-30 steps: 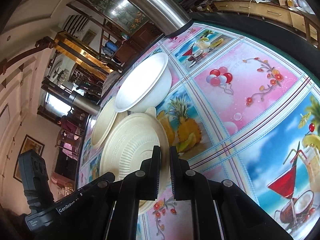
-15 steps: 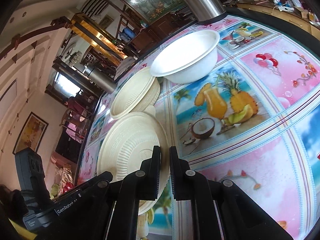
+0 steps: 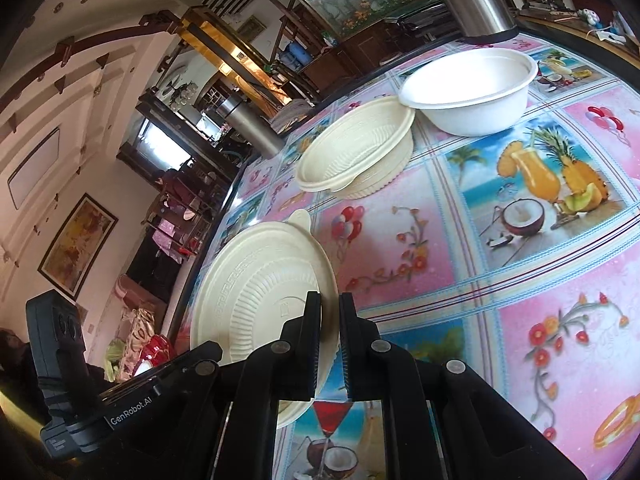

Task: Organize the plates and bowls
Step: 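Carry the held beige bowl with both grippers over the red plate stack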

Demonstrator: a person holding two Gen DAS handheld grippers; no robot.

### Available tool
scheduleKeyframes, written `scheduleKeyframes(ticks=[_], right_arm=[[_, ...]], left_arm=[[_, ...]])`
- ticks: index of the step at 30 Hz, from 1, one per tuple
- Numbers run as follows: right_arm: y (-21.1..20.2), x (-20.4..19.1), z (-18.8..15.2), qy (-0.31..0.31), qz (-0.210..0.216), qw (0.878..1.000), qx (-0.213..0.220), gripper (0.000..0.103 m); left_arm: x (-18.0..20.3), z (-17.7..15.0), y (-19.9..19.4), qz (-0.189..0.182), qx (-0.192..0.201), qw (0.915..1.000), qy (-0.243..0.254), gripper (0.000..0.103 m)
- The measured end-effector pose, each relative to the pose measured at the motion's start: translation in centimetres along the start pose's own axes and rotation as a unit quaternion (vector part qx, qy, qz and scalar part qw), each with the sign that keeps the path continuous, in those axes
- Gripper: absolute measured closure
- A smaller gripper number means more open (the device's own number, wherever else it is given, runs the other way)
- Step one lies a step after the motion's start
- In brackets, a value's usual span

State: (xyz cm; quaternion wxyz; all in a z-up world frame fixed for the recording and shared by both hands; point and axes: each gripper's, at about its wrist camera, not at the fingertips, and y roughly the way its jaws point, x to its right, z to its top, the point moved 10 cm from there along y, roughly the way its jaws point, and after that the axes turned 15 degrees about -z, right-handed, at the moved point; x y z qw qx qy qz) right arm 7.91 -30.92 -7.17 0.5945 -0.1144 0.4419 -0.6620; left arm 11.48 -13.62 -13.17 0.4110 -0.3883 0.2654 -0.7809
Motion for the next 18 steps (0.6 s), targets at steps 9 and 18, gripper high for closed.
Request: scheduleKeyframes(ticks=[9,18], right_arm=[[-0.2,-4.9,-1.5,-0.011,0.037,0.999,0.001,0.094],[-0.3,-13.3,-3.9,-0.043,0.093,0.995,-0.015,0.094]], left_arm=[[-3.7,-0.4,-4.1,0.027,0.027,0.9991,-0.016,0.089],[-9.3,-0.3,-11.3,0.073,0.075,0.9934,-0.045,0.089]])
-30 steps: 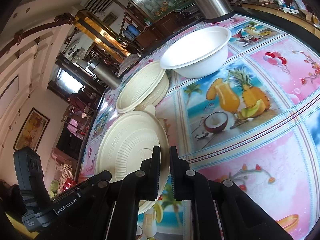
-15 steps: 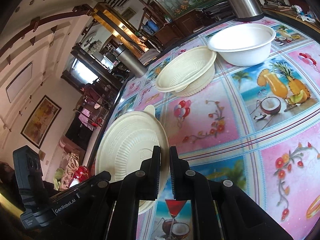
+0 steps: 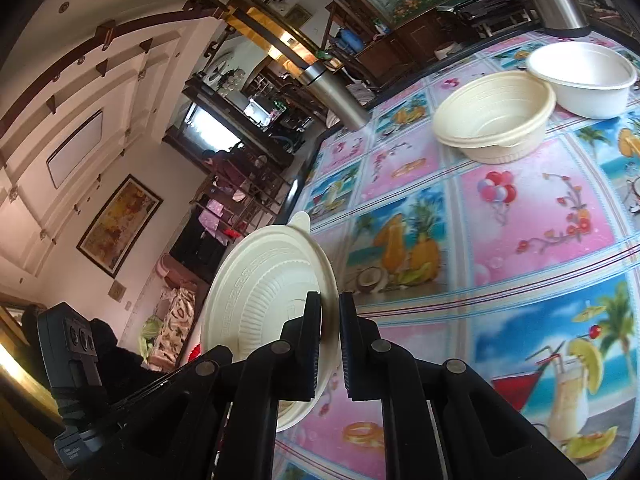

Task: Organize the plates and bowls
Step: 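Carry the held beige bowl with both grippers over the red plate stack, then lower the beige bowl with both grippers onto the white plate on the stack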

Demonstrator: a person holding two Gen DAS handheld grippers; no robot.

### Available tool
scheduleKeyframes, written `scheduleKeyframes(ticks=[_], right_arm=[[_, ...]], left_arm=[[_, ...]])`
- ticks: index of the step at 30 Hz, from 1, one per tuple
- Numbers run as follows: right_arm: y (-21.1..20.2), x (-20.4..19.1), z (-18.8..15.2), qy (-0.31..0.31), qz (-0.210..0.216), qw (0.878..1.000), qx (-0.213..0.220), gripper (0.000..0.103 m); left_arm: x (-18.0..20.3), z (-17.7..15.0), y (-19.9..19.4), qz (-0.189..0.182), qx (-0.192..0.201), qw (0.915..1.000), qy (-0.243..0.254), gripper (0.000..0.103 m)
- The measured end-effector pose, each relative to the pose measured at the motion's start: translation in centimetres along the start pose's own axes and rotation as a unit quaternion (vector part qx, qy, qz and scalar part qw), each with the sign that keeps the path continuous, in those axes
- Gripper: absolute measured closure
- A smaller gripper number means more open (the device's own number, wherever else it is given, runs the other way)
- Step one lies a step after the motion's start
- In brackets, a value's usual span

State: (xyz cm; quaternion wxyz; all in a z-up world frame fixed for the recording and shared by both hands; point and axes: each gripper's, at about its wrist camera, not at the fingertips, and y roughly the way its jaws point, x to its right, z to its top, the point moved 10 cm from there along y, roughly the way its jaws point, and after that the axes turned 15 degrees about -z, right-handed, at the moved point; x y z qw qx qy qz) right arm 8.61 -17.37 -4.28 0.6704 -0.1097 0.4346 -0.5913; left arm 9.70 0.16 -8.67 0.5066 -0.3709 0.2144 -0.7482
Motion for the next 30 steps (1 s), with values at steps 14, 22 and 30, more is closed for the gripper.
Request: scheduleKeyframes(ticks=[14,22,30], right_arm=[[3.9,-11.4,-6.2,-0.074,0.044,0.995,-0.059,0.094],[5.0,-12.4,-8.4,-0.091,0.044,0.991,-0.083,0.094],[5.9,-12.8,-9.1,-0.095,0.044,0.99,-0.097,0.094]], left_arm=[[-8.8,-1.3,-4.8,0.07,0.014,0.9965,-0.042,0.089],[-10.5,-2.8,-4.9,0.076,0.002,0.9954,-0.059,0.089],[-11.0,-3.8,-5.6,0.072,-0.004,0.9955,-0.062,0.089]])
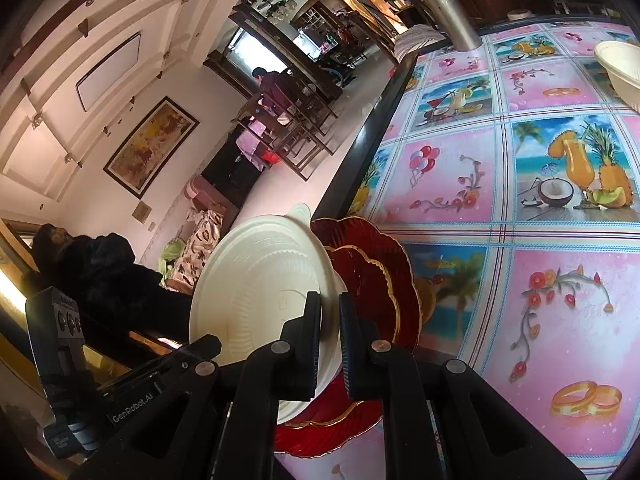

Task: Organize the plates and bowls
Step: 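Lower the beige bowl with both grippers onto the white plate on the stack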

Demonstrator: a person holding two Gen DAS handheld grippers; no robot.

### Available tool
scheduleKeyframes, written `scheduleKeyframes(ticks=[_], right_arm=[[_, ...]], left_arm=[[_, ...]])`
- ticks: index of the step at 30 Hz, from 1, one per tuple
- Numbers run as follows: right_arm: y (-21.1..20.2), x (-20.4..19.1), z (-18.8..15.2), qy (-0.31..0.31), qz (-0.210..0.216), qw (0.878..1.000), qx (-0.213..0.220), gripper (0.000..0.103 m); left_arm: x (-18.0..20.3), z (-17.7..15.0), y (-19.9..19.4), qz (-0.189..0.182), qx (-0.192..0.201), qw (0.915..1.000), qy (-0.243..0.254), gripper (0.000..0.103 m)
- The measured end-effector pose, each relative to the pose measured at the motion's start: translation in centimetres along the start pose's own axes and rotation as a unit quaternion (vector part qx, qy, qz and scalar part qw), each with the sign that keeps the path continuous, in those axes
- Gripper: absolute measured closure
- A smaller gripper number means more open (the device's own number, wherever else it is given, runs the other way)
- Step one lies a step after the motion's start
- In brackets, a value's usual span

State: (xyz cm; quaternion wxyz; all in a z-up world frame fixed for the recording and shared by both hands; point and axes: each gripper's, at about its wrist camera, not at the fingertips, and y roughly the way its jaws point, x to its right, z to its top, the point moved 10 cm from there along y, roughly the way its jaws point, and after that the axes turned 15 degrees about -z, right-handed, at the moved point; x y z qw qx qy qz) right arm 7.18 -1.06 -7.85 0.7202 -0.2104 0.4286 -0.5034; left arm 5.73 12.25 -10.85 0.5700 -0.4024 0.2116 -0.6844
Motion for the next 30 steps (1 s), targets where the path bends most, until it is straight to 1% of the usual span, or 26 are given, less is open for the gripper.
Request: scheduleKeyframes(ticks=[4,6,8,9,11,13,15,16,18,20,22,24,25,26,28,30], right_arm=[[0.0,-0.3,-0.2,-0.004,0.001,1.0,-0.001,0.094],[0.0,-0.5,-0.3,-0.007,0.001,1.0,-0.003,0.094],[0.1,-0.5,-0.4,-0.009,-0.008,1.0,-0.004,0.094],[0.2,-0.4,-0.4,-0.01,-0.012,1.0,-0.002,0.094],[0.3,-0.4,-0.5,-0.007,-0.008,1.0,-0.005,0.094],[0.3,-0.3,-0.4,-0.008,-0.01,1.0,-0.003,0.094],[0.3,-0.5,-0.5,-0.014,-0.009,1.0,-0.005,0.094],[0.5,-0.7,-0.6,-0.017,-0.009,1.0,-0.01,0.091],[0.7,-0.7,-0.8,-0.019,-0.012,1.0,-0.012,0.089],[0.8,-0.6,-0.9,-0.026,-0.021,0.999,-0.013,0.088],[0.6,-0.6,-0.8,-0.033,-0.03,0.999,-0.005,0.087],[0.2,-0.4,-0.4,-0.036,-0.036,0.999,0.003,0.078],[-0.2,-0.2,-0.2,-0.037,-0.038,0.999,0.008,0.066],[-0.6,0.0,0.1,-0.036,-0.039,0.998,0.016,0.058],[-1.6,0.4,0.7,-0.033,-0.042,0.998,0.034,0.056],[-2.7,1.0,1.4,-0.024,-0.036,0.998,0.049,0.056]], left_arm=[[-0.1,-0.3,-0.4,-0.003,-0.001,1.0,0.002,0.088],[-0.3,-0.6,-0.7,0.002,-0.003,1.0,0.004,0.088],[-0.7,-0.7,-1.1,0.007,-0.001,1.0,0.005,0.088],[-0.8,-0.7,-1.2,0.007,0.0,1.0,0.004,0.086],[-1.3,-0.7,-1.5,0.006,0.001,1.0,-0.002,0.077],[-1.7,-0.7,-1.8,0.012,0.007,0.9999,-0.003,0.074],[-1.9,-0.6,-2.1,0.014,0.011,0.9998,-0.005,0.074],[-2.0,-0.5,-2.3,0.013,0.013,0.9998,-0.006,0.074],[-2.2,-0.4,-2.6,0.017,0.017,0.9997,-0.006,0.074],[-2.3,-0.3,-3.0,0.019,0.022,0.9995,-0.006,0.074],[-2.2,0.0,-3.3,0.02,0.028,0.9994,-0.005,0.074],[-2.1,0.2,-3.7,0.021,0.034,0.9992,-0.005,0.074],[-2.0,0.4,-3.9,0.023,0.038,0.999,-0.004,0.074],[-1.9,0.5,-4.2,0.024,0.043,0.9988,-0.002,0.074],[-1.6,0.7,-4.5,0.025,0.048,0.9985,0.0,0.074],[-1.0,0.9,-4.8,0.022,0.053,0.9984,0.003,0.074]])
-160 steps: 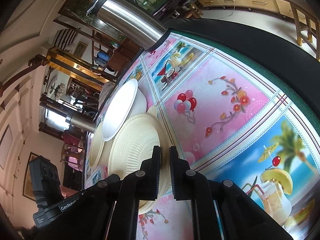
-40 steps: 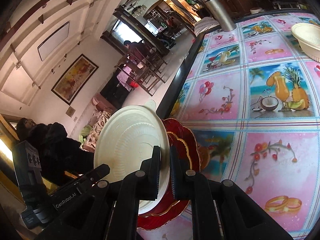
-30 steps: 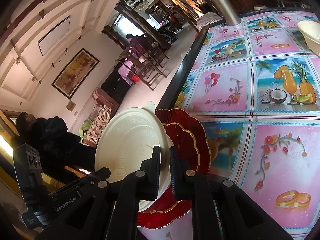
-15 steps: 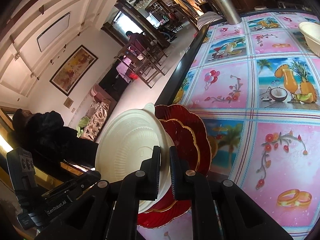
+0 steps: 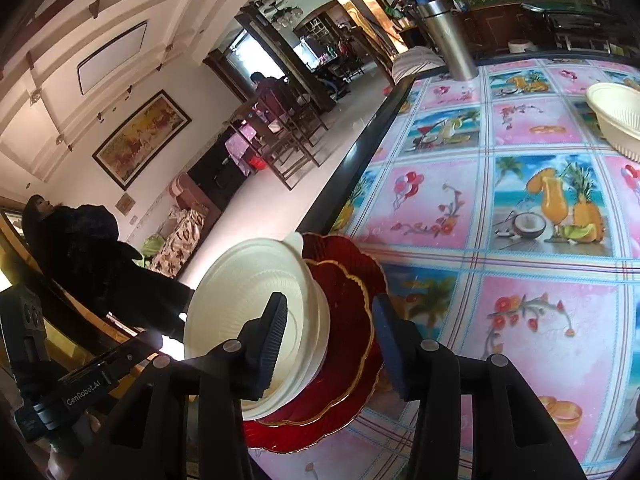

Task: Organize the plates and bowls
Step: 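Lower the beige bowl with both grippers onto the white plate on the stack, then open both grippers to release the beige bowl and withdraw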

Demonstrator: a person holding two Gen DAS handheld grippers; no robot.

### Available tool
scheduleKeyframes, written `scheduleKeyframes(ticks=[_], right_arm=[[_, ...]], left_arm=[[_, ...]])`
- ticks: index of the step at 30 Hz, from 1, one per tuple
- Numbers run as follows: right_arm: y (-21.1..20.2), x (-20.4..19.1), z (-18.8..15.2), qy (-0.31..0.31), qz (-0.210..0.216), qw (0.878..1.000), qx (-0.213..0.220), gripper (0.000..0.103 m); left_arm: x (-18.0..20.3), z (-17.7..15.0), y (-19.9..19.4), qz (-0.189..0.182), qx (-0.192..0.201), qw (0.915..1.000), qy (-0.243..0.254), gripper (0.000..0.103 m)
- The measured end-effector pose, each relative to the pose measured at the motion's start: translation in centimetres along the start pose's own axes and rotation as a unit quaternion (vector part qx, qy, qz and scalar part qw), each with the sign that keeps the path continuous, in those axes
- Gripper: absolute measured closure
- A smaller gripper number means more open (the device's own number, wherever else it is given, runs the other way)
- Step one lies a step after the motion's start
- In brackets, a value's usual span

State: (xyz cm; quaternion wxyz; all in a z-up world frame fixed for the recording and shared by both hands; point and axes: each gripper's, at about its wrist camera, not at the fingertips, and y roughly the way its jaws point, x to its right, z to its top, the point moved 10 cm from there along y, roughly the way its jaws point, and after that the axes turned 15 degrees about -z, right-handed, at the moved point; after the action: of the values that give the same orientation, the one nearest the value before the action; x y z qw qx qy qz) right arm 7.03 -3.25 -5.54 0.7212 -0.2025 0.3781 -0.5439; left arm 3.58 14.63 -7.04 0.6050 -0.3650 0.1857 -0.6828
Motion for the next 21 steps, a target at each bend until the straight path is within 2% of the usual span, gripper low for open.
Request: scheduleKeyframes(ticks=[4,8,13,18,21], right_arm=[[-1.5,2.5,1.5,0.027,-0.004,0.999,0.028,0.05],[-2.1,5.7,2.3,0.062,-0.01,0.998,0.032,0.05],[-3.2,9.7,3.1,0.099,-0.015,0.994,0.04,0.05],[-5.2,13.3,3.9,0.122,-0.022,0.99,0.061,0.05],[-6.5,15.8,4.1,0.138,-0.03,0.987,0.073,0.05]], left_arm=[[1.6,0.4,-0.4,-0.004,0.007,0.9998,0.016,0.074],[4.0,0.7,-0.5,-0.013,0.009,0.9992,0.038,0.074],[8.9,0.8,0.1,-0.029,0.003,0.9964,0.08,0.074],[15.3,-0.2,1.7,-0.053,-0.019,0.9892,0.135,0.073],[18.5,-1.5,2.9,-0.06,-0.037,0.9832,0.168,0.064]])
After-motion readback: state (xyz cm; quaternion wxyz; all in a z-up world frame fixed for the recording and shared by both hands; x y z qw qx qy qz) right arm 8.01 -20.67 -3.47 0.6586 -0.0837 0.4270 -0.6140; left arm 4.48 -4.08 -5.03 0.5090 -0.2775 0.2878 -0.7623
